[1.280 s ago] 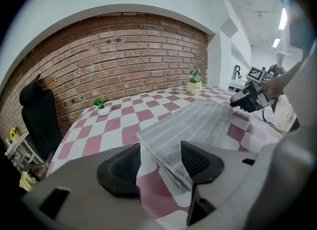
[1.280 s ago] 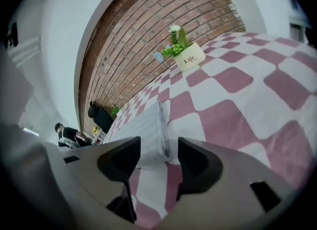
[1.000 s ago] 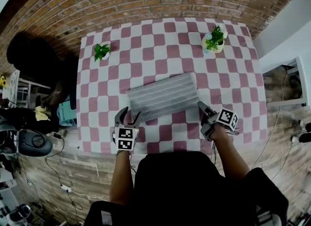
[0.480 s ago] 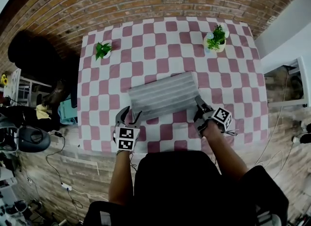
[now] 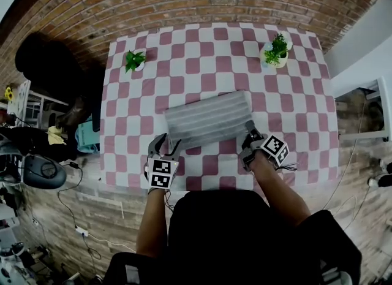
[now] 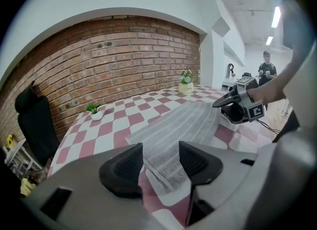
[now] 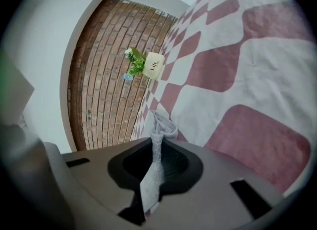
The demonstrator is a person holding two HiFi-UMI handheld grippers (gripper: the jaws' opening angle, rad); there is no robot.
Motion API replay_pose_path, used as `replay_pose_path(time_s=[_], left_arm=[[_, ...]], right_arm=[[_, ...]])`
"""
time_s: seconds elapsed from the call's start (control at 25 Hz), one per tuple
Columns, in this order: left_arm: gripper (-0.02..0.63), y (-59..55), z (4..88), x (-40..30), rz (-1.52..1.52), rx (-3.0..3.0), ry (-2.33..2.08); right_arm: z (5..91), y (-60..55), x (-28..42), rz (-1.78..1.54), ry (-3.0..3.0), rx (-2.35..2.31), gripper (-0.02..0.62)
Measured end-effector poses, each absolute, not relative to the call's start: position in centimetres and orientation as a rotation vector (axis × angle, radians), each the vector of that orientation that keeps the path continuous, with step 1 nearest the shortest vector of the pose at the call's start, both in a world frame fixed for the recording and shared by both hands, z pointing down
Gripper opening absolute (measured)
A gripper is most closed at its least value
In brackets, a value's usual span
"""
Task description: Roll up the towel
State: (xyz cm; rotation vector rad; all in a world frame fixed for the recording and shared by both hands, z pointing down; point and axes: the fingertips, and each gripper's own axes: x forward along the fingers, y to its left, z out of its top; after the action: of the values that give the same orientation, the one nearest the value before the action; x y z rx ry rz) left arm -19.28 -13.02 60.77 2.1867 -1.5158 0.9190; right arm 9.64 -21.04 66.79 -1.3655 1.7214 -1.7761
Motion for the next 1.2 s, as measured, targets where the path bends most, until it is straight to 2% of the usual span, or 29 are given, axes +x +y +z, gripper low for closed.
replay_pose_path(time_s=[0.4, 0.8, 1.04, 1.2], left_arm=[[0.224, -8.4, 57.7, -20.0, 0.891, 2.108, -1.669], [0.210, -6.0, 58.7, -22.4, 0.795, 2.144, -1.616], [0.207, -6.9, 58.2, -23.8, 0.794, 2.233, -1.553], [0.206, -7.8, 58.1, -23.8, 0.790, 2.292, -1.500]], right_arm=[[64.2, -22.4, 8.0, -1.609, 1.929, -1.450, 0.029], [63.5, -22.7, 4.7, -1.494, 2.193, -1.602, 0.031], [63.6, -21.4, 1.3, -1.066, 2.898, -1.764, 0.031], [63.8, -19.3, -1.6, -0.515, 3.372, -1.721, 0.032]])
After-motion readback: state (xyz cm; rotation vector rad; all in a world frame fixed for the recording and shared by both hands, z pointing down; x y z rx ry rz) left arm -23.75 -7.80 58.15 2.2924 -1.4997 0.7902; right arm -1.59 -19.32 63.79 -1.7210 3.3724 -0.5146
